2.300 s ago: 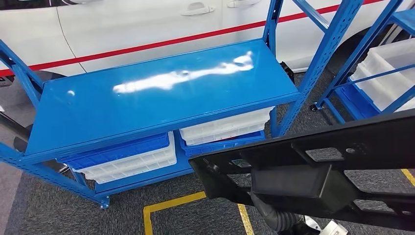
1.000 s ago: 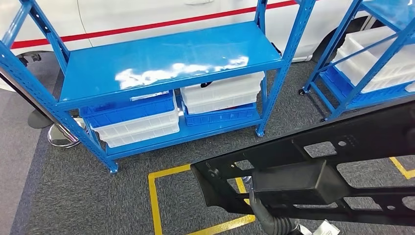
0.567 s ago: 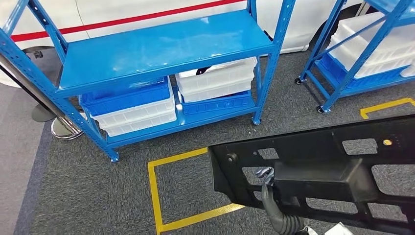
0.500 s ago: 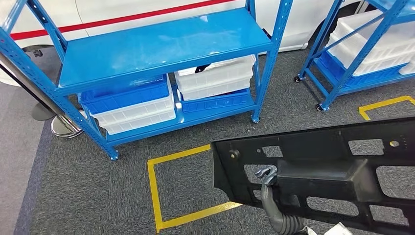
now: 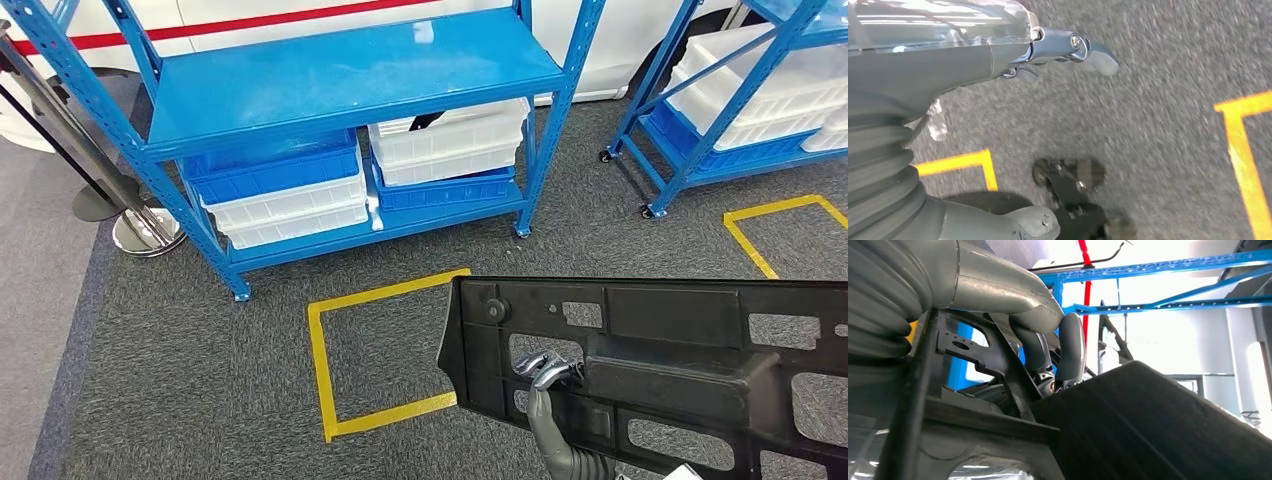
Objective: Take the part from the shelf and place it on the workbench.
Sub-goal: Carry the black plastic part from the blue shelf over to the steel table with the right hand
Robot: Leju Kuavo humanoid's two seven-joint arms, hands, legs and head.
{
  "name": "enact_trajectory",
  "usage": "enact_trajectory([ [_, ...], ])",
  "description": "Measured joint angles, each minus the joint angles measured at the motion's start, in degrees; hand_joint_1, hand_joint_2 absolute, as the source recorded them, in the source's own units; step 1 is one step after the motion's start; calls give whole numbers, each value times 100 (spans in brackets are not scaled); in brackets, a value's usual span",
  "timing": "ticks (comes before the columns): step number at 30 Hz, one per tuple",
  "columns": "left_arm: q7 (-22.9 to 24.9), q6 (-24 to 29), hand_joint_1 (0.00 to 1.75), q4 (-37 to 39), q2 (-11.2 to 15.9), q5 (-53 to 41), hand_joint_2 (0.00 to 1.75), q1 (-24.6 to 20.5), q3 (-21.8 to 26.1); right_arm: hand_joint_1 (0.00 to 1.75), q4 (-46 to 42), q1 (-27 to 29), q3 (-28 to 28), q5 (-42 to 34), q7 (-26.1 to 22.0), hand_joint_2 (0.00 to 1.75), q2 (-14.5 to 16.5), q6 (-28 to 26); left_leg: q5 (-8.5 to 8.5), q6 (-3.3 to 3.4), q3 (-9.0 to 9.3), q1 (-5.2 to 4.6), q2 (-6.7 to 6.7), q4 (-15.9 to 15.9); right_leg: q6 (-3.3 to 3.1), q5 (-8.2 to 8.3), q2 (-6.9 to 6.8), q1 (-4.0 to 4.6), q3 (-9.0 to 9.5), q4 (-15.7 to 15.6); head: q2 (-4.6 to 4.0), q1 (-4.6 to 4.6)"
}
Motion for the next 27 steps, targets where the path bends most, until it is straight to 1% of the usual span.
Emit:
enact_trajectory([
  [1,5,-4,0,0,2,-2,175,0,0,175,4,13,2,0,1,175,0,-14,36,1,-111,-7,3,58,6,-87,0,1,-40,292,0,0],
  [2,10,-8,0,0,4,-2,175,0,0,175,9,28,4,-1,1,175,0,-31,66,-2,-224,-11,5,122,8,-51,0,2,3,424,0,0],
  [3,14,-13,0,0,6,-2,175,1,0,175,14,44,6,-7,1,175,1,-48,90,-9,-330,-12,5,188,4,73,-1,2,147,353,0,2],
  [4,18,-19,0,0,7,-2,175,2,0,175,19,59,8,-19,1,175,4,-62,108,-20,-423,-11,4,255,-6,211,-1,1,383,97,1,2],
  [5,20,-27,0,0,8,-2,175,5,0,175,22,72,8,-38,1,175,11,-80,123,-35,-511,-18,2,321,-23,263,-1,7,652,-260,1,2],
  [6,21,-33,0,0,8,-3,175,9,0,175,24,85,8,-59,-1,175,19,-100,139,-55,-579,-26,1,380,-47,256,0,19,879,-600,1,-2],
  [7,23,-38,0,0,9,-8,175,13,0,175,26,102,7,-77,-1,175,28,-118,162,-79,-625,-34,0,423,-71,216,2,31,1025,-848,1,-3],
  [8,26,-40,0,0,9,-15,175,18,0,175,26,121,5,-91,-2,175,37,-131,192,-106,-658,-38,0,443,-97,166,5,47,1080,-980,1,-5],
  [9,29,-40,0,0,10,-24,175,26,0,175,29,144,4,-98,-3,175,44,-138,231,-136,-674,-43,-2,448,-131,182,6,49,1068,-1025,1,-8],
  [10,32,-39,0,0,16,-32,175,32,0,175,34,161,4,-101,-3,175,55,-139,235,-166,-692,-40,-11,447,-169,222,0,37,1036,-1039,1,0],
  [11,36,-39,0,0,21,-38,175,38,0,175,39,173,5,-104,-3,175,66,-139,167,-203,-730,-36,-22,483,-216,272,-6,23,993,-1052,0,-2],
  [12,38,-39,0,0,27,-43,175,43,0,175,44,182,7,-107,-3,175,80,-138,-1,-241,-790,-29,-34,610,-263,330,-15,5,939,-1067,0,-8],
  [13,39,-37,0,0,32,-46,175,47,0,175,47,187,8,-111,-3,175,95,-135,-249,-277,-867,-9,-44,831,-296,387,-24,-4,881,-1073,0,-13],
  [14,39,-33,0,0,32,-53,175,51,0,175,50,191,9,-120,-3,175,107,-133,-524,-313,-954,10,-46,1150,-317,442,-27,-2,814,-1072,0,-24],
  [15,38,-28,0,0,33,-59,175,54,0,175,57,193,10,-129,-3,175,116,-129,-752,-339,-1025,32,-46,1503,-325,497,-31,1,745,-1070,1,-29],
  [16,36,-21,0,0,33,-63,175,56,0,175,69,196,11,-139,-3,175,122,-127,-859,-359,-1049,49,-46,1785,-322,552,-35,3,674,-1065,1,-28],
  [17,34,-11,0,0,36,-67,175,55,1,175,85,199,13,-152,-3,175,127,-125,-844,-372,-1006,62,-45,1933,-317,607,-40,4,601,-1060,1,-29],
  [18,32,1,0,0,39,-69,175,54,1,175,103,204,16,-167,-2,175,131,-123,-712,-376,-870,69,-46,1885,-307,662,-43,2,529,-1052,1,-30],
  [19,31,17,0,0,43,-70,175,52,2,175,123,211,19,-185,-2,175,134,-122,-531,-370,-632,73,-46,1631,-294,717,-43,0,462,-1047,0,-31],
  [20,31,35,0,0,48,-71,175,47,3,175,138,218,21,-207,-1,175,136,-121,-394,-352,-333,73,-51,1252,-278,769,-42,-3,409,-1043,0,-32],
  [21,31,51,0,-1,55,-71,175,40,4,175,150,230,23,-233,-2,175,141,-120,-351,-325,-11,61,-57,782,-253,823,-40,-1,367,-1040,0,-32],
  [22,31,64,0,-1,62,-72,175,32,8,175,160,243,23,-258,-4,175,147,-116,-374,-300,239,47,-63,394,-221,880,-41,-2,340,-1048,0,-28],
  [23,32,73,0,-1,69,-73,175,28,13,175,168,254,25,-281,-7,175,156,-108,-417,-271,377,28,-69,147,-186,940,-46,-8,328,-1065,0,-29],
  [24,37,78,0,-1,75,-74,175,27,20,175,176,267,28,-298,-9,175,168,-96,-435,-245,427,7,-72,6,-144,1008,-51,-15,321,-1093,0,-33],
  [25,42,81,0,0,78,-77,175,29,28,175,185,279,32,-308,-11,175,176,-82,-379,-213,402,13,-69,-29,-106,1059,-51,-19,315,-1122,-1,-35],
  [26,48,85,0,0,79,-80,175,32,36,175,194,292,37,-313,-13,175,183,-68,-298,-173,360,18,-55,-54,-77,1037,-43,-22,300,-1121,0,-39],
  [27,53,87,0,0,82,-83,175,34,40,175,202,306,40,-316,-14,175,187,-57,-221,-133,308,29,-39,-81,-59,901,-31,-19,268,-1046,0,-32],
])
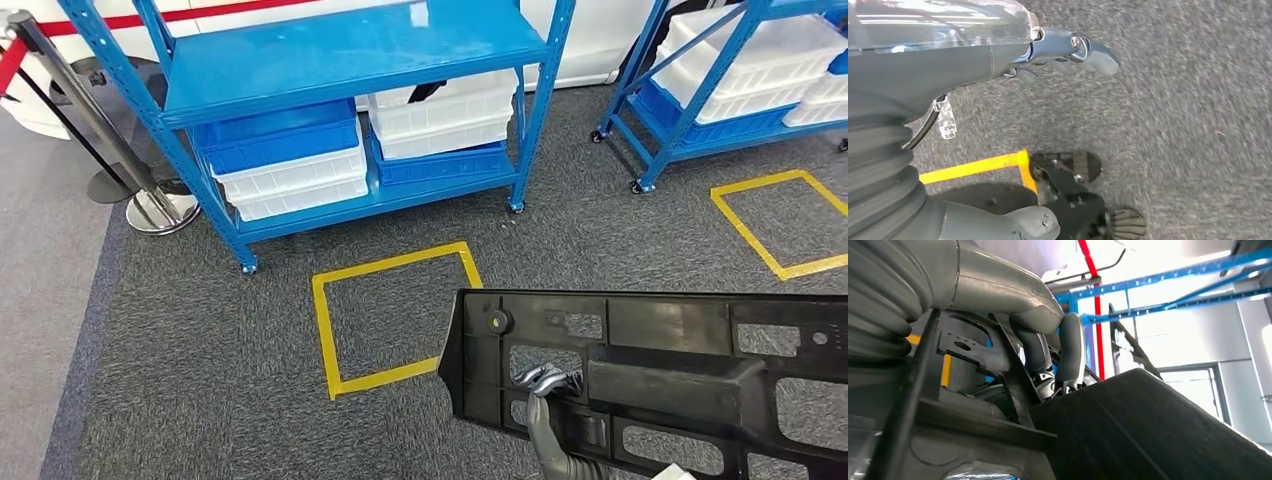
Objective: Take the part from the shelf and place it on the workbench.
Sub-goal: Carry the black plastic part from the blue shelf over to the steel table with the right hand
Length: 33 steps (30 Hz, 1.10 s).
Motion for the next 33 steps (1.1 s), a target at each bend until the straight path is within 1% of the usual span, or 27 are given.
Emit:
enact_trajectory([
  [1,3,3,0,0,4,-3,175,2,5,175,11,11,2,-3,-1,175,1,9,81,38,-72,11,17,-14,11,-256,12,5,-53,186,0,13],
  [3,10,9,0,0,13,-5,175,5,15,175,42,21,3,-29,-3,175,2,23,198,84,-263,-5,43,43,23,-869,25,4,-186,845,0,27],
  [4,12,12,0,0,17,-6,175,5,21,175,63,22,3,-54,-3,175,2,28,255,91,-376,-14,50,90,34,-1036,27,4,-229,1202,0,27],
  [5,15,14,0,0,20,-6,175,4,27,175,84,24,3,-81,-3,175,3,32,310,89,-497,-20,57,147,45,-1041,28,3,-221,1454,1,27],
  [6,15,15,0,0,22,-6,175,3,33,175,106,26,3,-103,-3,175,4,34,361,78,-627,-22,62,213,53,-920,28,0,-136,1547,1,27],
  [7,15,17,0,0,23,-6,175,3,37,175,126,28,3,-120,-3,175,4,36,406,62,-762,-20,64,286,58,-747,27,-8,47,1443,0,27],
  [8,15,19,0,-1,25,-6,175,2,40,175,144,28,3,-132,-3,175,5,37,443,39,-885,-18,64,369,61,-657,27,-19,316,1156,0,28],
  [10,12,28,0,-2,27,-6,175,4,43,175,168,27,3,-149,-3,175,12,40,501,-18,-1070,-28,53,516,34,-783,36,-8,863,411,1,22],
  [11,3,37,0,-2,29,-7,175,5,45,175,175,29,2,-156,-4,175,19,42,535,-46,-1117,-34,47,561,-1,-900,42,3,1012,156,1,21],
  [12,-11,43,0,-2,32,-9,175,8,46,175,182,35,0,-162,-6,175,26,45,579,-77,-1148,-34,42,579,-50,-949,46,27,1059,35,1,17],
  [14,-42,51,0,-2,38,-17,175,19,47,175,198,53,-7,-168,-8,175,42,46,620,-135,-1195,-13,34,598,-161,-866,27,35,970,15,1,20],
  [15,-51,51,0,-2,41,-22,175,25,47,175,205,61,-13,-163,-8,175,53,39,501,-169,-1235,1,29,667,-214,-799,14,36,905,14,1,11],
  [16,-55,50,0,-2,43,-29,175,31,47,175,210,68,-20,-152,-7,175,67,29,271,-200,-1285,14,24,819,-258,-725,1,32,826,9,1,0],
  [18,-55,40,0,-2,44,-50,175,29,47,175,215,77,-33,-104,-6,175,98,-1,-363,-247,-1397,32,20,1396,-303,-572,-4,44,640,14,1,-26],
  [19,-55,29,0,-2,43,-63,175,26,47,175,220,81,-39,-79,-5,175,110,-16,-571,-251,-1426,35,19,1732,-308,-492,-5,56,532,23,1,-28],
  [20,-56,16,0,-2,43,-74,175,22,47,175,226,84,-43,-58,-4,175,120,-34,-632,-247,-1410,34,17,1993,-308,-413,-6,67,419,36,0,-26],
  [21,-56,4,0,-2,42,-83,175,19,47,175,234,87,-49,-44,-3,175,128,-51,-543,-233,-1318,28,16,2109,-308,-338,-7,77,305,54,0,-26],
  [22,-58,-4,0,-2,42,-92,175,17,47,175,242,89,-54,-32,-2,175,137,-67,-364,-208,-1138,17,14,2048,-306,-267,-7,84,197,73,0,-26],
  [23,-61,-13,0,-2,43,-99,175,12,47,175,248,90,-60,-13,-1,175,146,-77,-193,-171,-861,-4,13,1791,-301,-199,-7,90,109,86,0,-26],
  [24,-67,-19,0,-4,51,-105,175,3,47,175,252,91,-66,14,-1,175,159,-83,-136,-116,-497,-32,13,1369,-290,-134,-8,91,45,95,1,-25],
  [25,-78,-24,0,-7,60,-110,175,-12,47,175,254,90,-71,52,-2,175,172,-88,-190,-57,-128,-61,16,862,-269,-68,-13,89,6,95,1,-27],
  [26,-87,-29,0,-9,68,-114,175,-27,46,175,255,90,-75,94,-2,175,186,-96,-285,-10,144,-89,20,456,-243,4,-24,80,-14,79,1,-25],
  [27,-97,-32,0,-12,75,-117,175,-39,46,175,256,89,-78,132,-3,175,196,-104,-364,40,296,-110,24,181,-210,80,-37,63,-22,49,1,-36],
  [29,-107,-38,0,-13,72,-123,175,-48,45,175,259,92,-80,183,-3,175,210,-116,-252,106,271,-122,35,16,-146,225,-51,41,-33,-38,0,-59],
  [30,-109,-40,0,-13,67,-125,175,-49,45,175,261,95,-81,201,-3,175,214,-123,-150,142,219,-115,40,-36,-121,176,-39,39,-55,-31,0,-71],
  [31,-108,-43,0,-13,63,-129,175,-45,45,175,264,100,-81,224,-3,175,217,-140,-47,164,154,-102,47,-84,-99,0,-20,42,-91,64,1,-68],
  [33,-80,-50,0,-13,56,-152,175,-36,45,175,272,106,-87,318,1,175,217,-207,108,189,-16,-87,58,-110,-59,-613,11,37,-201,572,1,-59],
])
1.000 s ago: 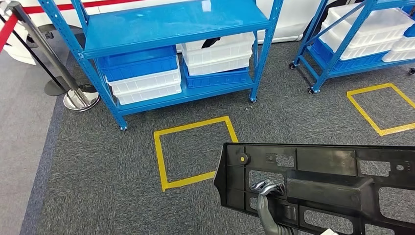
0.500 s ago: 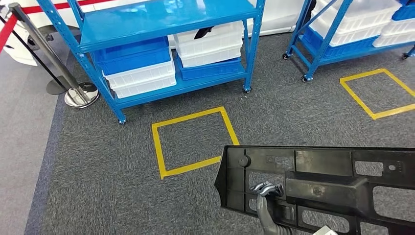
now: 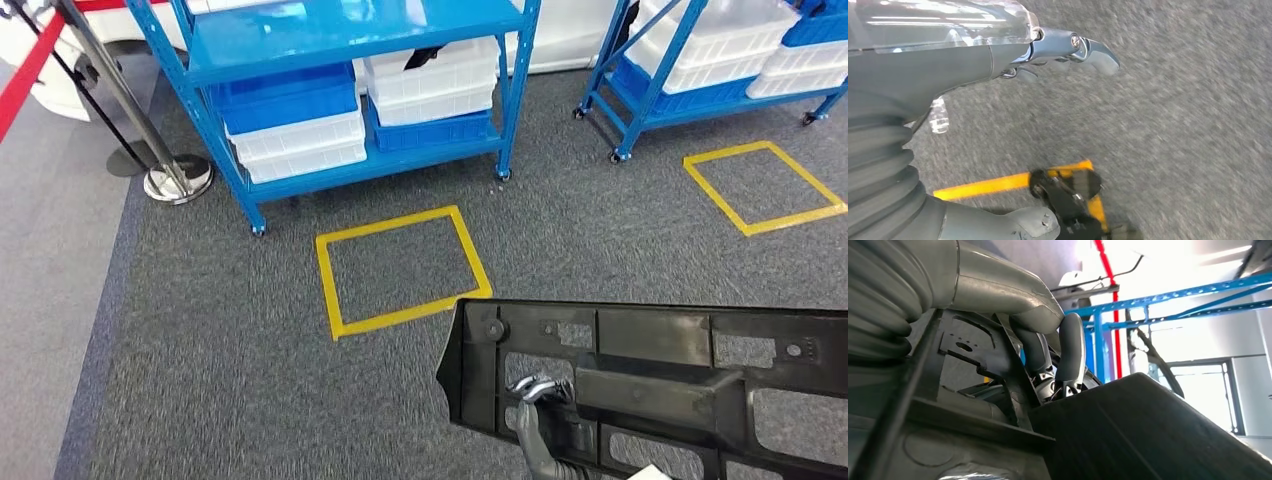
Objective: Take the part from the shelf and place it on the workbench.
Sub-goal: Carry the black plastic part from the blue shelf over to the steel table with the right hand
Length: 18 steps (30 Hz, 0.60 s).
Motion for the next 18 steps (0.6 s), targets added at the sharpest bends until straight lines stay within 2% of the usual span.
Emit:
enact_trajectory([
  [1,30,-9,0,0,-1,-11,175,6,0,175,4,0,-8,60,2,175,0,-39,72,1,-102,1,8,16,23,-220,5,-7,-56,359,0,4],
  [2,68,-24,0,0,-1,-19,175,6,0,175,10,-2,-20,128,5,175,0,-77,139,-8,-210,2,16,43,47,-272,5,-18,-92,688,0,5],
  [3,104,-42,0,0,-1,-21,175,5,0,175,16,-4,-37,193,9,175,0,-113,197,-22,-322,5,24,80,67,-172,6,-31,-85,913,0,7],
  [4,133,-58,0,0,-2,-23,175,4,0,175,22,-7,-60,261,14,175,0,-150,247,-45,-441,11,34,135,86,18,4,-49,3,973,0,11],
  [5,159,-69,0,0,-3,-28,175,3,0,175,26,-11,-90,327,23,175,0,-188,282,-68,-553,19,47,206,103,186,-9,-69,192,834,0,11],
  [6,181,-74,0,-1,-2,-34,175,3,0,175,30,-22,-126,384,37,175,0,-223,301,-96,-662,15,60,299,125,203,-59,-84,485,498,0,13],
  [7,201,-75,0,-1,-2,-40,175,5,0,175,31,-40,-163,429,51,175,-1,-253,308,-126,-756,15,71,407,121,104,-107,-76,792,89,0,18],
  [8,220,-75,0,-2,0,-45,175,8,0,175,31,-62,-204,458,63,175,-1,-275,308,-153,-828,8,87,508,94,-55,-150,-69,1020,-254,0,20],
  [9,237,-76,0,-3,2,-47,175,10,0,175,32,-82,-246,478,73,175,-1,-292,310,-180,-880,4,105,585,54,-203,-172,-49,1153,-486,0,23],
  [10,254,-80,0,-3,3,-48,175,12,0,175,33,-90,-291,493,78,175,-1,-303,320,-207,-906,13,129,628,-7,-257,-151,-26,1174,-569,0,24],
  [11,268,-86,0,-3,4,-47,175,14,1,175,36,-90,-341,505,80,175,-1,-311,323,-236,-929,25,146,656,-63,-245,-127,-27,1144,-573,0,23],
  [13,286,-94,0,-2,5,-47,175,19,2,175,42,-85,-418,526,81,175,0,-316,170,-310,-1004,57,101,821,-151,-168,-74,-23,1082,-580,0,11],
  [14,288,-96,0,-2,5,-47,175,22,2,175,43,-86,-440,531,81,175,0,-316,-31,-344,-1097,72,53,1066,-186,-124,-42,-25,1035,-583,0,2],
  [16,290,-103,0,-2,1,-57,175,27,2,175,45,-84,-477,551,81,175,0,-327,-504,-386,-1345,91,-10,1788,-218,-42,42,-5,926,-578,-1,-16],
  [17,292,-109,0,-2,-3,-70,175,30,1,175,46,-77,-504,578,81,175,1,-345,-660,-387,-1438,97,-21,2110,-223,-2,93,9,871,-573,-1,-15],
  [18,297,-119,0,-2,-8,-87,175,32,1,175,48,-69,-541,618,81,175,2,-364,-691,-372,-1444,98,-27,2247,-223,31,145,24,828,-569,-1,-15],
])
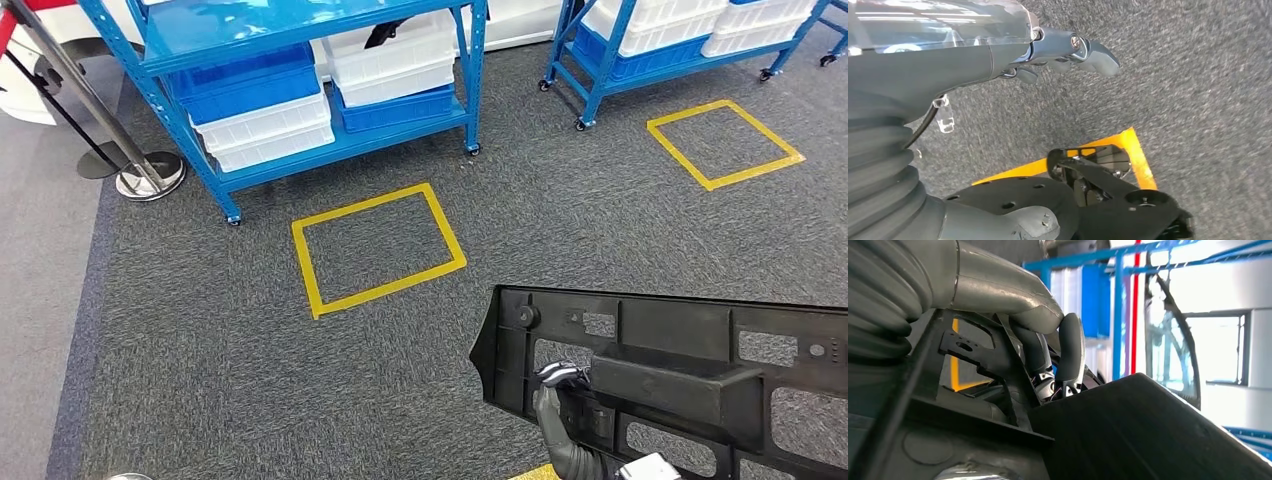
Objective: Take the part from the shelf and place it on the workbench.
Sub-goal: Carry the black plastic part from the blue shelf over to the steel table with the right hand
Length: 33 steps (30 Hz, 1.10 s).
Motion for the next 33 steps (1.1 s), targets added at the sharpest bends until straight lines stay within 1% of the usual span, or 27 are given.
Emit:
enact_trajectory([
  [1,7,-14,0,0,-5,-20,175,1,-1,175,1,10,-48,49,0,175,3,-19,79,31,97,-6,-11,-76,2,28,55,15,-32,4,0,0],
  [2,14,-32,0,0,-11,-40,175,1,-2,175,-2,20,-111,101,1,175,8,-26,248,81,299,-18,-45,-370,4,50,112,31,-49,6,0,0],
  [4,25,-66,0,-1,-12,-75,175,0,-3,175,-17,31,-252,185,5,175,21,-15,551,245,794,-56,-274,-1191,19,92,211,47,-70,2,0,16],
  [5,26,-82,0,-1,-12,-97,175,1,-4,175,-32,29,-326,229,10,175,27,-7,628,312,968,-69,-389,-1512,43,120,258,30,-85,-3,1,26],
  [6,27,-98,0,-2,-12,-116,175,-2,-8,175,-50,28,-395,274,15,175,36,-3,642,359,1057,-83,-472,-1692,76,151,305,-1,-107,-12,0,28],
  [7,25,-120,0,-2,-17,-140,175,-9,-13,175,-76,32,-469,320,22,175,46,1,640,382,1086,-93,-480,-1761,121,187,356,-34,-130,-29,1,25],
  [8,21,-141,0,-2,-32,-162,175,-17,-19,175,-112,41,-545,363,32,175,53,7,677,395,1101,-107,-427,-1839,164,222,413,-59,-140,-60,0,10],
  [9,17,-158,0,-2,-49,-175,175,-27,-24,175,-147,54,-617,394,42,175,60,12,728,402,1137,-105,-360,-1933,187,236,407,-63,-151,-62,0,2],
  [10,12,-170,0,-2,-66,-186,175,-30,-28,175,-180,58,-683,414,52,175,62,17,785,416,1173,-95,-286,-2039,205,189,330,-52,-190,-1,1,8],
  [12,5,-177,0,-2,-91,-192,175,-26,-31,175,-219,50,-783,436,66,175,61,22,871,413,1213,-65,-127,-2184,234,-101,86,-39,-411,444,1,34],
  [14,3,-181,0,-2,-106,-198,175,-19,-31,175,-231,55,-846,444,84,175,62,26,874,404,1177,-61,22,-2165,298,-436,-36,-63,-733,1107,0,47],
  [15,3,-184,0,-2,-116,-208,175,-16,-33,175,-234,66,-875,449,97,175,62,34,862,387,1151,-57,97,-2131,333,-480,-56,-82,-815,1297,0,47],
  [16,2,-188,0,-2,-129,-223,175,-16,-37,175,-239,78,-905,457,111,175,63,49,843,364,1121,-49,171,-2085,367,-422,-78,-99,-796,1297,0,46],
  [17,4,-194,0,-2,-143,-249,175,-17,-46,175,-246,84,-938,467,128,175,64,69,814,333,1091,-35,239,-2024,399,-278,-119,-116,-664,1086,1,48],
  [18,9,-203,0,-2,-159,-275,175,-19,-60,175,-256,87,-973,479,145,175,69,92,771,292,1061,-18,303,-1943,432,-130,-204,-132,-460,729,1,48],
  [19,17,-211,0,-2,-169,-296,175,-22,-78,175,-265,89,-1004,490,163,175,80,115,719,242,1023,-16,355,-1857,439,-26,-295,-129,-283,421,1,51],
  [20,29,-223,0,-2,-178,-312,175,-24,-98,175,-277,95,-1030,500,180,175,103,129,666,195,992,-20,396,-1775,413,25,-355,-122,-163,208,1,50],
  [21,43,-235,0,-2,-186,-318,175,-29,-114,175,-288,106,-1053,508,192,175,130,140,628,153,974,-27,434,-1714,371,21,-384,-104,-120,117,1,46],
  [23,72,-257,0,-2,-204,-325,175,-41,-139,175,-303,139,-1093,518,201,175,185,145,602,98,983,-26,500,-1671,257,20,-299,-78,-154,140,1,39],
  [24,84,-263,0,-2,-216,-328,175,-46,-148,175,-306,156,-1112,521,201,175,211,145,587,72,989,-14,505,-1653,220,32,-253,-77,-168,136,1,37],
  [26,99,-268,0,-2,-230,-333,175,-46,-160,175,-317,183,-1135,527,203,175,269,146,386,19,908,18,338,-1423,155,69,-163,-93,-197,123,1,25],
  [28,111,-268,0,-2,-238,-339,175,-35,-163,175,-327,195,-1145,538,203,175,316,155,-21,-22,648,41,98,-785,110,98,-65,-85,-236,121,0,14],
  [29,118,-270,0,-2,-241,-343,175,-27,-163,175,-327,197,-1149,545,204,175,335,163,-194,-25,492,43,41,-418,95,110,-6,-71,-257,122,0,14],
  [30,126,-274,0,-2,-245,-346,175,-17,-164,175,-328,204,-1153,556,205,175,354,171,-273,-14,383,42,14,-162,84,122,59,-54,-273,123,-1,15],
  [31,132,-278,0,-2,-248,-348,175,-9,-165,175,-328,212,-1158,568,207,175,371,179,-234,12,362,37,0,-103,79,132,130,-36,-281,124,-1,15],
  [32,136,-281,0,-2,-251,-349,175,-4,-165,175,-329,220,-1162,580,211,175,390,185,-87,52,441,27,-23,-264,78,142,206,-19,-281,125,0,15],
  [33,139,-282,0,-2,-255,-350,175,-3,-165,175,-331,227,-1164,593,216,175,408,188,135,106,607,8,-73,-609,80,150,282,-5,-274,125,1,16],
])
